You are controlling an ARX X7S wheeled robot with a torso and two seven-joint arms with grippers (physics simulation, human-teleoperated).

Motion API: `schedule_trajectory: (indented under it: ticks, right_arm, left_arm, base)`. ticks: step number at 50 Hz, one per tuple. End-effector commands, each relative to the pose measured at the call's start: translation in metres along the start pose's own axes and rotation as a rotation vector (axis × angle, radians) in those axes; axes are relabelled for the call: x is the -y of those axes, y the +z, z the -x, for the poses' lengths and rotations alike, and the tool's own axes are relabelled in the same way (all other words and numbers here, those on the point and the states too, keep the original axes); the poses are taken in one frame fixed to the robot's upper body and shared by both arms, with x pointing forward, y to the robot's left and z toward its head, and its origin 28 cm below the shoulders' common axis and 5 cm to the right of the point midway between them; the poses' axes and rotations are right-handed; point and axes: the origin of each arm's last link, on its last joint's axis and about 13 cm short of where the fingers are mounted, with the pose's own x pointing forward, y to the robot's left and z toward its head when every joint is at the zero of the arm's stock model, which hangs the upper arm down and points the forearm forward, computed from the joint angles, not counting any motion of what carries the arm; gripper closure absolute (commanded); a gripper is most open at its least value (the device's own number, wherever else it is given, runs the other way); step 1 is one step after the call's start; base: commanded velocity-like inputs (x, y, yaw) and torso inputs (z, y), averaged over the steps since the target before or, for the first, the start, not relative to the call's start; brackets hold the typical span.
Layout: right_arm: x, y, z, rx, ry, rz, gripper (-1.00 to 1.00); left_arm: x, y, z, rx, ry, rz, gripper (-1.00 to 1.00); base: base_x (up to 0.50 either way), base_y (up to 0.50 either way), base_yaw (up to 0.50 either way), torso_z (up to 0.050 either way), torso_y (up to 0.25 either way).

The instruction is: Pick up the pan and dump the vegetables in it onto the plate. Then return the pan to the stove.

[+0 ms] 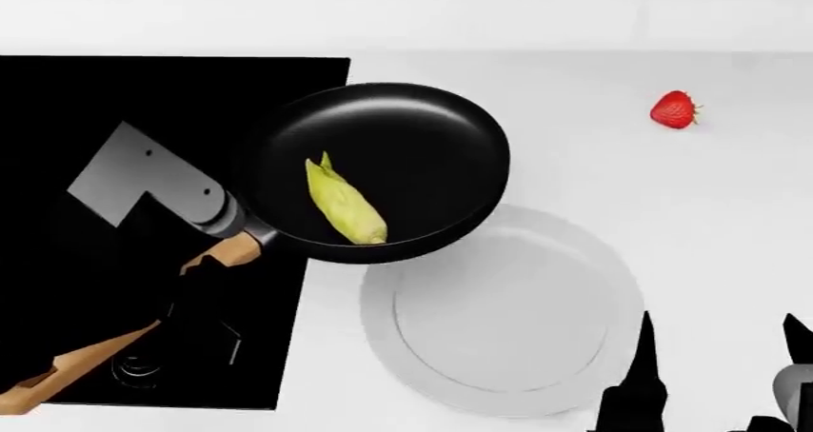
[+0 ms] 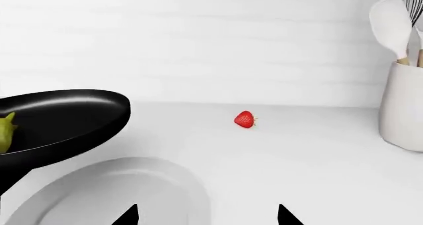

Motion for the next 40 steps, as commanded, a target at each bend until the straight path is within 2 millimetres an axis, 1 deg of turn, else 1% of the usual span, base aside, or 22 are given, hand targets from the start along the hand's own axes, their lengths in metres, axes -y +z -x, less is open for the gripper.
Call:
schedule_trajectory:
  ticks: [1, 4, 6, 9, 15, 24, 31, 32, 35, 40]
  right_arm:
    - [-0.001, -0.003, 0.002, -0.002, 0.009, -0.019, -1.00]
    - [-0.001, -0.002, 0.002, 0.002, 0.009, -0.020, -1.00]
    - [-0.001, -0.002, 0.003, 0.008, 0.016, -0.010, -1.00]
    - [-0.001, -0.004, 0.003, 0.012, 0.020, -0.017, -1.00]
    - [-0.001, -0.006, 0.002, 0.004, 0.019, -0.027, -1.00]
    - [-0.001, -0.009, 0.002, -0.002, 0.014, -0.035, -1.00]
    - [-0.002, -0.013, 0.001, -0.008, 0.013, -0.037, -1.00]
    - [-0.001, -0.014, 0.002, -0.011, 0.012, -0.038, -1.00]
    - [-0.001, -0.017, 0.002, -0.015, 0.011, -0.042, -1.00]
    - [-0.001, -0.020, 0.003, -0.018, 0.008, -0.046, -1.00]
  left_arm:
    - [-0.006, 0.010, 0.009, 0.069, 0.056, -0.018, 1.00]
    - [-0.007, 0.012, 0.011, 0.072, 0.068, -0.021, 1.00]
    - [-0.008, 0.016, 0.011, 0.081, 0.081, -0.034, 1.00]
    - [-0.010, 0.016, 0.009, 0.082, 0.104, -0.053, 1.00]
    - [-0.018, 0.016, 0.002, 0.090, 0.185, -0.062, 1.00]
    - [-0.020, 0.026, 0.001, 0.171, 0.324, -0.197, 1.00]
    - [-0.016, 0.031, 0.006, 0.233, 0.355, -0.283, 1.00]
    - [-0.012, 0.030, 0.007, 0.243, 0.370, -0.338, 1.00]
    - [-0.007, 0.030, 0.009, 0.266, 0.378, -0.379, 1.00]
    - [-0.003, 0.034, 0.010, 0.300, 0.404, -0.397, 1.00]
  base:
    - [-0.32, -0.37, 0.00, 0.000, 0.000]
    - [-0.31, -0.38, 0.00, 0.000, 0.003]
    - [-0.05, -0.40, 0.00, 0.000, 0.000]
    - [0.08, -0.30, 0.00, 0.003, 0.000]
    - [0.00, 0.00, 0.00, 0.000, 0.003]
    - [0.00, 0.00, 0.00, 0.001, 0.002]
    - [0.00, 0.00, 0.00, 0.001, 0.003]
    - [0.00, 0.00, 0.00, 0.000, 0.010]
    - [0.00, 0.00, 0.00, 0.000, 0.000]
    - [0.00, 0.00, 0.00, 0.000, 0.004]
